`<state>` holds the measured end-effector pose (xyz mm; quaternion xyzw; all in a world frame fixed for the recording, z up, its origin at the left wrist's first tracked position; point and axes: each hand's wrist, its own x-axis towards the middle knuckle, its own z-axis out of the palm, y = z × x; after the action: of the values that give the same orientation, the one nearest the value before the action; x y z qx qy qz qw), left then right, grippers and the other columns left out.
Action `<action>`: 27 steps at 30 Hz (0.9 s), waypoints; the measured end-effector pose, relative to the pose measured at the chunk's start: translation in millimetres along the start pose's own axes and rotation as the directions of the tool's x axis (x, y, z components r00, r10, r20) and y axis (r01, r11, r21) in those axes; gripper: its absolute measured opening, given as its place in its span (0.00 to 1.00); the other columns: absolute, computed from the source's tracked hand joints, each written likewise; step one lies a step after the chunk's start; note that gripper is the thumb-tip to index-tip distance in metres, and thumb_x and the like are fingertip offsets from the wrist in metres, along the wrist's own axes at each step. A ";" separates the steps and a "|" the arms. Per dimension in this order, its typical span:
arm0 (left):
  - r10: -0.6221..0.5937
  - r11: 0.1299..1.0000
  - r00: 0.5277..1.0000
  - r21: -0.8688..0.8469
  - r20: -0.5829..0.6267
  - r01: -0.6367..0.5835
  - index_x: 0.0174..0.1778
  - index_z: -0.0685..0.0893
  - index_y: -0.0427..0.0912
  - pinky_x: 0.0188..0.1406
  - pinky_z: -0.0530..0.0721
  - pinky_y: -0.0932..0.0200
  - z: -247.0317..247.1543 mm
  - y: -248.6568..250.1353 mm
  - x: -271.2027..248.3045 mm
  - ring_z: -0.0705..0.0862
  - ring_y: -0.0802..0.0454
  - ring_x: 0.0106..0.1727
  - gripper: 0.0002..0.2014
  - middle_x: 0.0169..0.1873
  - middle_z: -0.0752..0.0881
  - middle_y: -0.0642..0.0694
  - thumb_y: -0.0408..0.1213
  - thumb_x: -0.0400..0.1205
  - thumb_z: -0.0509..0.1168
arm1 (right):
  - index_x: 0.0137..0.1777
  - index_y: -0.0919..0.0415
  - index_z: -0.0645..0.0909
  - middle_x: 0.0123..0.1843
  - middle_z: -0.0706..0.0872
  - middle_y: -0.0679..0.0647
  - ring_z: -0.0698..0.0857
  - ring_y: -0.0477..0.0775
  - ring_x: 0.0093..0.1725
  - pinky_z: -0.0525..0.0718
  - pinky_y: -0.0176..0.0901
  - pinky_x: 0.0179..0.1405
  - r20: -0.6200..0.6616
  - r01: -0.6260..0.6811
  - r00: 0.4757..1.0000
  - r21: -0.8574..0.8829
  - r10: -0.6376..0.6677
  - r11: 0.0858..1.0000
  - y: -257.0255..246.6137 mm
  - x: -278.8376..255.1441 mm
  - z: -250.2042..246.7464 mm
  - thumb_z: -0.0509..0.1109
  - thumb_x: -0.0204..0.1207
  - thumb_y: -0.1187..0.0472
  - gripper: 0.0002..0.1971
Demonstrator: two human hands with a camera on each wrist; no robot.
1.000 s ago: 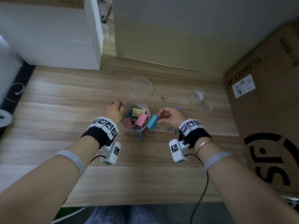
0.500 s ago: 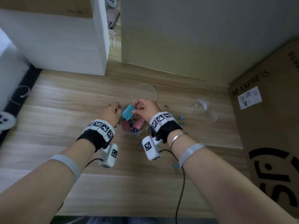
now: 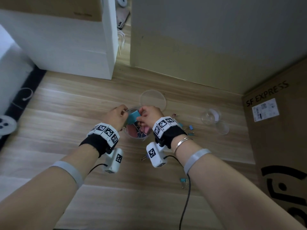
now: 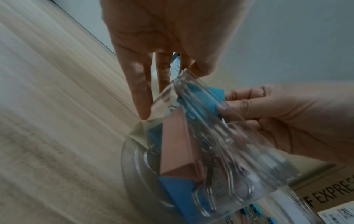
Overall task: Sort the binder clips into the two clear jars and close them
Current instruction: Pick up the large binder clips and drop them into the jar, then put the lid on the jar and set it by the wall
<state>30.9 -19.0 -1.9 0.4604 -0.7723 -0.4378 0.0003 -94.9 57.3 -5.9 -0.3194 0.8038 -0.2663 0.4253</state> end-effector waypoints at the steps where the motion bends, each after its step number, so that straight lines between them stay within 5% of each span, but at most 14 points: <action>1: 0.004 1.000 1.000 0.012 0.000 -0.004 0.55 0.78 0.43 0.43 0.89 0.39 -0.1 0.1 1.4 0.87 0.36 0.44 0.10 0.53 0.86 0.34 0.38 0.81 0.55 | 0.53 0.62 0.81 0.49 0.89 0.61 0.90 0.62 0.46 0.89 0.58 0.49 0.002 0.035 0.999 -0.067 -0.034 0.997 -2.3 -0.5 -0.9 0.73 0.72 0.66 0.10; 5: 0.005 1.000 1.000 0.001 0.001 -0.005 0.56 0.78 0.42 0.40 0.90 0.39 -3.9 -0.1 8.9 0.87 0.36 0.43 0.11 0.54 0.85 0.34 0.37 0.82 0.54 | 0.53 0.60 0.82 0.48 0.89 0.54 0.87 0.54 0.43 0.87 0.46 0.43 -0.241 0.155 0.946 -0.249 -0.216 0.956 -3.8 4.9 -18.7 0.69 0.77 0.58 0.08; 8: -0.017 1.000 1.000 -0.015 -0.011 0.016 0.57 0.78 0.42 0.36 0.90 0.39 -7.3 -0.5 15.2 0.87 0.35 0.41 0.12 0.55 0.84 0.35 0.37 0.82 0.54 | 0.57 0.60 0.81 0.52 0.88 0.57 0.87 0.60 0.50 0.85 0.47 0.49 -0.410 -0.044 0.911 -0.194 -0.040 0.980 17.1 28.0 -43.7 0.64 0.79 0.58 0.11; 12: -0.036 0.998 0.999 -0.057 -0.040 0.033 0.59 0.79 0.43 0.33 0.90 0.39 -7.1 -1.6 23.4 0.87 0.34 0.40 0.13 0.55 0.84 0.35 0.36 0.81 0.55 | 0.66 0.64 0.74 0.65 0.82 0.64 0.81 0.65 0.62 0.78 0.49 0.56 -0.306 -0.281 0.932 -0.279 0.192 0.918 34.0 56.2 -68.8 0.64 0.79 0.57 0.18; 16: -0.047 0.995 0.998 -0.090 -0.039 0.044 0.61 0.78 0.42 0.31 0.90 0.41 -4.7 -3.6 29.8 0.87 0.36 0.40 0.13 0.56 0.83 0.36 0.36 0.82 0.55 | 0.57 0.66 0.81 0.55 0.87 0.65 0.84 0.63 0.47 0.76 0.44 0.41 -0.275 -0.298 0.938 -0.328 0.211 0.897 38.1 77.1 -68.6 0.61 0.80 0.58 0.14; 19: -0.047 0.993 0.998 -0.113 -0.032 0.043 0.60 0.78 0.43 0.31 0.90 0.41 -4.8 -4.8 32.1 0.87 0.37 0.42 0.13 0.56 0.83 0.36 0.36 0.82 0.56 | 0.54 0.68 0.83 0.52 0.88 0.65 0.83 0.62 0.42 0.78 0.44 0.40 -0.295 -0.300 0.935 -0.356 0.199 0.885 37.5 83.4 -66.0 0.61 0.79 0.63 0.11; 23: -0.040 0.992 0.999 -0.124 -0.029 0.036 0.61 0.78 0.42 0.31 0.90 0.39 -4.9 -3.9 32.5 0.87 0.36 0.43 0.13 0.56 0.83 0.35 0.35 0.82 0.56 | 0.56 0.64 0.81 0.55 0.87 0.64 0.86 0.64 0.51 0.85 0.50 0.53 -0.292 -0.262 0.946 -0.426 0.143 0.866 39.2 84.3 -69.6 0.66 0.76 0.66 0.10; 25: -0.037 0.992 0.999 -0.125 -0.034 0.033 0.61 0.77 0.41 0.32 0.90 0.40 -4.2 -3.2 32.8 0.87 0.36 0.43 0.13 0.57 0.82 0.34 0.35 0.82 0.56 | 0.71 0.58 0.71 0.70 0.76 0.63 0.78 0.67 0.66 0.78 0.56 0.65 -0.237 -0.202 0.964 -0.345 0.124 0.917 36.9 83.5 -69.2 0.70 0.75 0.62 0.24; 27: -0.036 0.992 0.999 -0.125 -0.041 0.031 0.61 0.77 0.41 0.32 0.90 0.41 -3.0 -2.8 33.2 0.86 0.37 0.42 0.13 0.57 0.82 0.35 0.35 0.82 0.56 | 0.79 0.47 0.58 0.81 0.59 0.59 0.61 0.67 0.79 0.64 0.64 0.77 -0.036 -0.070 0.998 -0.441 0.060 0.895 29.2 81.8 -64.8 0.73 0.71 0.56 0.38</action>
<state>14.9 -45.2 -15.3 0.4815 -0.7354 -0.4752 0.0383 -194.2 26.0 -36.2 -0.3776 0.8579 -0.0661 0.3421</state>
